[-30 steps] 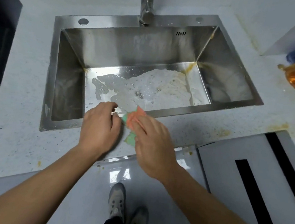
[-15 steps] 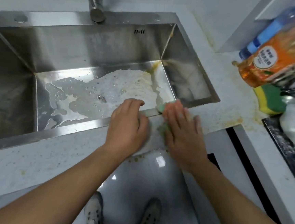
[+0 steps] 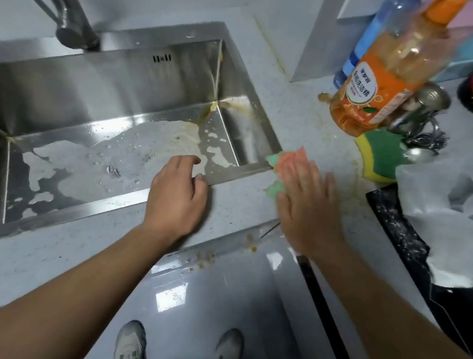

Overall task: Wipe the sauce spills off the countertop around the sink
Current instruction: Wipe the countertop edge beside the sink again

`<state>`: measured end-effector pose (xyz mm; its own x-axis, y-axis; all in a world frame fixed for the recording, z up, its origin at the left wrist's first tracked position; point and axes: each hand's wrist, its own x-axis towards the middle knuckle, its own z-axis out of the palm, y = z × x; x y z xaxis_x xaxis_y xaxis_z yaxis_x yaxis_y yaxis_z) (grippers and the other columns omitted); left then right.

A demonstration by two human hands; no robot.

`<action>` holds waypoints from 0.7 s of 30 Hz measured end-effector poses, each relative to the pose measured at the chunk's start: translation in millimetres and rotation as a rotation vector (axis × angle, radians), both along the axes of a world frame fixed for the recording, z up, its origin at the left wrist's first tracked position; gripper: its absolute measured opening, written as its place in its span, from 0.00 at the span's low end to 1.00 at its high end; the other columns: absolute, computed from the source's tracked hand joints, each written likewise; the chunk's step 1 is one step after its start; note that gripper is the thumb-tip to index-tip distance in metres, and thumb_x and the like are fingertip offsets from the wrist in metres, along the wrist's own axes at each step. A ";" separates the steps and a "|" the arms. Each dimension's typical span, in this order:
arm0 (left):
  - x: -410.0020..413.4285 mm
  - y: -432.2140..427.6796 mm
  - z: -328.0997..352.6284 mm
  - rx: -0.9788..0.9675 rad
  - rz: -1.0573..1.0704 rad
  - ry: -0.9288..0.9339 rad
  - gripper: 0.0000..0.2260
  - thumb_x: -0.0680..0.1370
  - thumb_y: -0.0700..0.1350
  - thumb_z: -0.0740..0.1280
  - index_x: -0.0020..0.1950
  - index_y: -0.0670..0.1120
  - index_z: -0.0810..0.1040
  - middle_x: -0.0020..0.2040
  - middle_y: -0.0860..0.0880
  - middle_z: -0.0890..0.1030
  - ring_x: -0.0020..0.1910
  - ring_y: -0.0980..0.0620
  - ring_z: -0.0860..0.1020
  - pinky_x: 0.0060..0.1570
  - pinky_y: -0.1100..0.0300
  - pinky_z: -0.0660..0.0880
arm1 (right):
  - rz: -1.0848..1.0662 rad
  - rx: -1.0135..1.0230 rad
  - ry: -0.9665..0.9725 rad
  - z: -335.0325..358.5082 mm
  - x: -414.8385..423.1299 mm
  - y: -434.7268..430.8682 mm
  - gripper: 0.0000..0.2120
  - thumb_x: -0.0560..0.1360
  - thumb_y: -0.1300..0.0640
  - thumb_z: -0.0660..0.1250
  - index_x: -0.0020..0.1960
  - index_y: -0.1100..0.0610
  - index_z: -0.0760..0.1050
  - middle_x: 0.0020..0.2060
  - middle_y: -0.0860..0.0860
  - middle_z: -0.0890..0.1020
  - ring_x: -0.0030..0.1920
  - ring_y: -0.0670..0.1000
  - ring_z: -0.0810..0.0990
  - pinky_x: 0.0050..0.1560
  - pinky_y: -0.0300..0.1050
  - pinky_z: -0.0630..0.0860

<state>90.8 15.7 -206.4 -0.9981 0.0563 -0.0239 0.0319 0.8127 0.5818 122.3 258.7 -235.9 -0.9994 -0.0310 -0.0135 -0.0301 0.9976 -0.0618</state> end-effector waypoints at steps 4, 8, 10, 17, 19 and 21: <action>-5.1 28.8 2.4 0.002 -0.019 0.009 0.17 0.83 0.44 0.58 0.70 0.43 0.71 0.66 0.44 0.75 0.65 0.45 0.72 0.67 0.50 0.66 | 0.124 -0.023 0.024 -3.3 8.1 -6.5 0.30 0.83 0.47 0.48 0.83 0.55 0.55 0.83 0.56 0.56 0.82 0.60 0.55 0.80 0.65 0.52; -12.5 55.8 3.0 -0.007 -0.061 0.025 0.16 0.83 0.44 0.58 0.70 0.43 0.71 0.66 0.44 0.75 0.65 0.44 0.72 0.67 0.50 0.66 | 0.128 0.023 0.011 0.0 9.3 28.3 0.28 0.83 0.48 0.49 0.83 0.52 0.54 0.83 0.53 0.53 0.82 0.58 0.54 0.80 0.63 0.51; -17.3 68.5 5.7 -0.011 -0.085 0.037 0.16 0.82 0.44 0.58 0.69 0.43 0.72 0.65 0.44 0.76 0.64 0.44 0.73 0.65 0.50 0.66 | 0.015 0.034 0.022 3.8 13.3 51.5 0.29 0.83 0.50 0.54 0.83 0.54 0.54 0.83 0.56 0.53 0.82 0.60 0.54 0.80 0.62 0.53; -26.0 91.7 -2.3 -0.027 -0.110 0.021 0.17 0.83 0.46 0.58 0.70 0.42 0.71 0.62 0.43 0.76 0.60 0.44 0.73 0.63 0.50 0.67 | -0.129 0.098 -0.046 6.7 51.8 67.1 0.33 0.82 0.44 0.48 0.84 0.57 0.52 0.83 0.58 0.54 0.80 0.60 0.59 0.71 0.60 0.63; -26.1 93.5 -3.4 -0.054 -0.107 0.016 0.17 0.83 0.47 0.57 0.69 0.43 0.71 0.62 0.44 0.77 0.59 0.44 0.73 0.62 0.50 0.67 | -0.201 0.122 -0.048 8.9 52.8 63.8 0.32 0.81 0.46 0.53 0.83 0.57 0.57 0.82 0.59 0.57 0.75 0.61 0.65 0.64 0.60 0.66; -26.6 94.5 -3.3 -0.066 -0.108 0.012 0.17 0.83 0.48 0.57 0.69 0.43 0.71 0.62 0.44 0.77 0.59 0.45 0.74 0.62 0.50 0.67 | -0.247 0.127 -0.016 9.6 54.0 59.6 0.32 0.79 0.50 0.62 0.80 0.60 0.63 0.81 0.61 0.60 0.70 0.63 0.69 0.61 0.61 0.69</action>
<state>64.2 110.2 -209.7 -0.9866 0.1618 -0.0195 0.1274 0.8406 0.5264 176.3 318.4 -226.3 -0.9762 0.2164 -0.0171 0.2148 0.9745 0.0654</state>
